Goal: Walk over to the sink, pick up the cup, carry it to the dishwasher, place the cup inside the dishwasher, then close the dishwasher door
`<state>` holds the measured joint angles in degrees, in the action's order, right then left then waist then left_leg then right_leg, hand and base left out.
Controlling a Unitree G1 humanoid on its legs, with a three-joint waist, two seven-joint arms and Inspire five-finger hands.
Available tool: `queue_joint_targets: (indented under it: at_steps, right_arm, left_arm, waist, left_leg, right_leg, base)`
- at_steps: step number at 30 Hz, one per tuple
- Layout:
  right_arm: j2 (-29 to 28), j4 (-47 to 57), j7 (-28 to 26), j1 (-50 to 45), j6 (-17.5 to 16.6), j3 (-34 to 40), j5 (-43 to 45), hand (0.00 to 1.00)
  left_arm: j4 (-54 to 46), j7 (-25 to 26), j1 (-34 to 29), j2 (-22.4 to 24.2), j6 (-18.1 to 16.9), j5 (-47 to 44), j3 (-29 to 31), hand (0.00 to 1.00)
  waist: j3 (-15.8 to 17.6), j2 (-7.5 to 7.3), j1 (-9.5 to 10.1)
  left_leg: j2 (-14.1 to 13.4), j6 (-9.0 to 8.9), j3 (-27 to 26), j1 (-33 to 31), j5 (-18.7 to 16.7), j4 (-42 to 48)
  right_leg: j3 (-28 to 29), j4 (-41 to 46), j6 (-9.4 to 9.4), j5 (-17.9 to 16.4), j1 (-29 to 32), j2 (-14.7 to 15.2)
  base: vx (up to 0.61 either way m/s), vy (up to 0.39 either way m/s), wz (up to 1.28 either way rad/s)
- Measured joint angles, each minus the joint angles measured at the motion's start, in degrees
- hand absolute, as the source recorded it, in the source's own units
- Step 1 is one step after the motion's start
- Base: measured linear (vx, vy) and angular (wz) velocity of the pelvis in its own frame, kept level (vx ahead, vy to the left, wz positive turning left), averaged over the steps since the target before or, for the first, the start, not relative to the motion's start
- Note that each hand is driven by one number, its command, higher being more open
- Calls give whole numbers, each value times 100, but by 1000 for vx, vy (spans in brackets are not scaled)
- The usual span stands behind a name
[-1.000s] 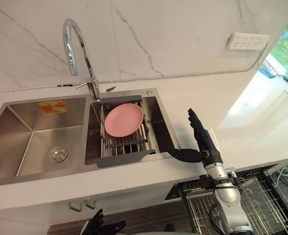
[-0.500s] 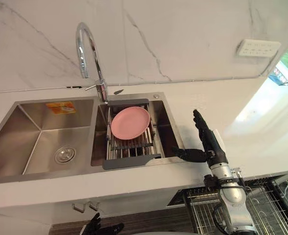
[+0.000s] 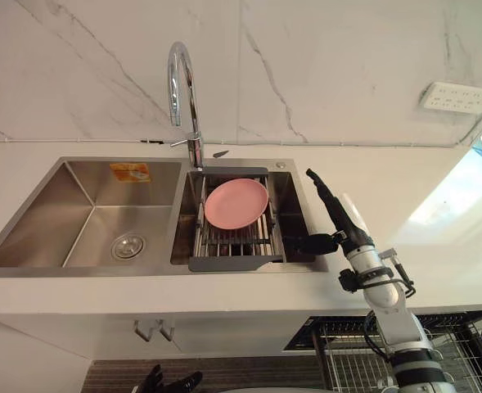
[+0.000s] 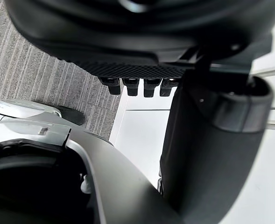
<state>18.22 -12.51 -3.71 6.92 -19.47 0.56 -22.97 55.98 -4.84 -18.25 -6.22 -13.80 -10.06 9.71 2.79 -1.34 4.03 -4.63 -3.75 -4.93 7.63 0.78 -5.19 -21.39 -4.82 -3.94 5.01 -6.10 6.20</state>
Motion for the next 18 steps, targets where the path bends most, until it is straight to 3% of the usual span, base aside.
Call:
queue_joint_targets:
  at_steps: [9,18]
  right_arm:
    - [170,-662,102,776,380,-359,-667,100]
    - [176,-1237,176,1320,446,-639,-1102,100]
  left_arm:
    - [-179,-4,-15,2,107,100,1,100]
    - [-293,-9,-18,-3,121,229,2,100]
  waist:
    - [21,-29,94]
    - [117,-71,161]
  left_leg:
    - [10,-25,127,-6,26,23]
    - [84,15,220,-5,54,-3]
  right_leg:
    - [-130,1,-6,-3,-67,5]
    - [-206,46,-53,-37,-107,66]
  base:
    - [8,6,7]
    - [-28,10,6]
